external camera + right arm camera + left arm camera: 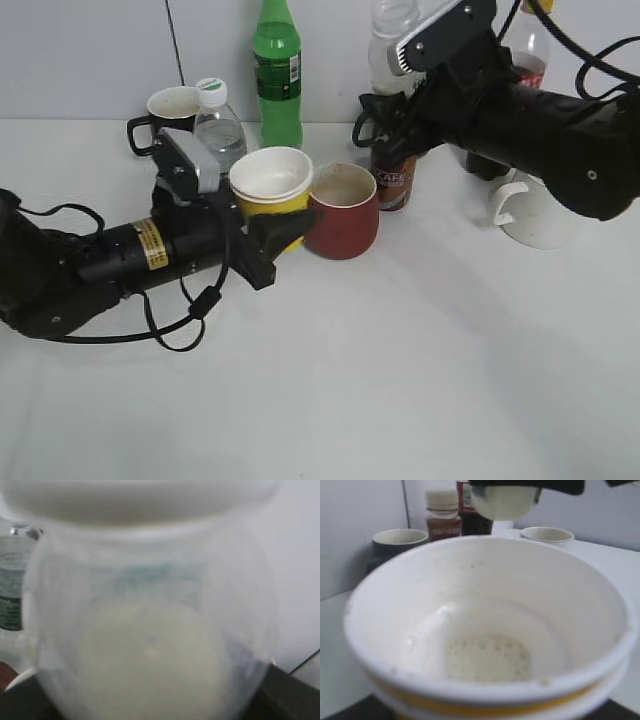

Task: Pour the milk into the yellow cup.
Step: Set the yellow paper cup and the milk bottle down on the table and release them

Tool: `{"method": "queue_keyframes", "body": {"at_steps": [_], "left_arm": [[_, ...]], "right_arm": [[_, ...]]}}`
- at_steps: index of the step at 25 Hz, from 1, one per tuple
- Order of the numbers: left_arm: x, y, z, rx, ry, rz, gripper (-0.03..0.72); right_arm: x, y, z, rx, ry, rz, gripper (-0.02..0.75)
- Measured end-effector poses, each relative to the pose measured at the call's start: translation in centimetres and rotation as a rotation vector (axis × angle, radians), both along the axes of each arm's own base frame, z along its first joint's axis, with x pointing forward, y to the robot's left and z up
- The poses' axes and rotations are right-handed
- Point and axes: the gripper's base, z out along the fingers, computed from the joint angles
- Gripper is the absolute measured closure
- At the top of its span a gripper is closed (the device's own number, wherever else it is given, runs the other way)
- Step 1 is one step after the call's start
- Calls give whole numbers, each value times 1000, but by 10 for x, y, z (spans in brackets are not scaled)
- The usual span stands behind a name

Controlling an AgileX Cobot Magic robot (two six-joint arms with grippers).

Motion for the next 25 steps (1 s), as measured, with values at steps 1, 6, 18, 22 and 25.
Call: {"method": "queue_keyframes", "body": {"at_steps": [1, 6, 18, 22, 25], "left_arm": [[0, 7, -1, 5, 11, 18, 311], [0, 35, -3, 17, 46, 98, 311], [5, 61, -13, 62, 103, 237, 311], [6, 62, -25, 89, 114, 250, 311], [10, 61, -34, 97, 127, 250, 311]], "right_arm": [[0, -3, -1, 41, 23, -18, 288], [-7, -30, -22, 161, 136, -110, 288], [-33, -70, -77, 229, 250, -200, 287], [-31, -68, -101, 265, 246, -191, 287], [-31, -68, -112, 285, 236, -184, 287]]}}
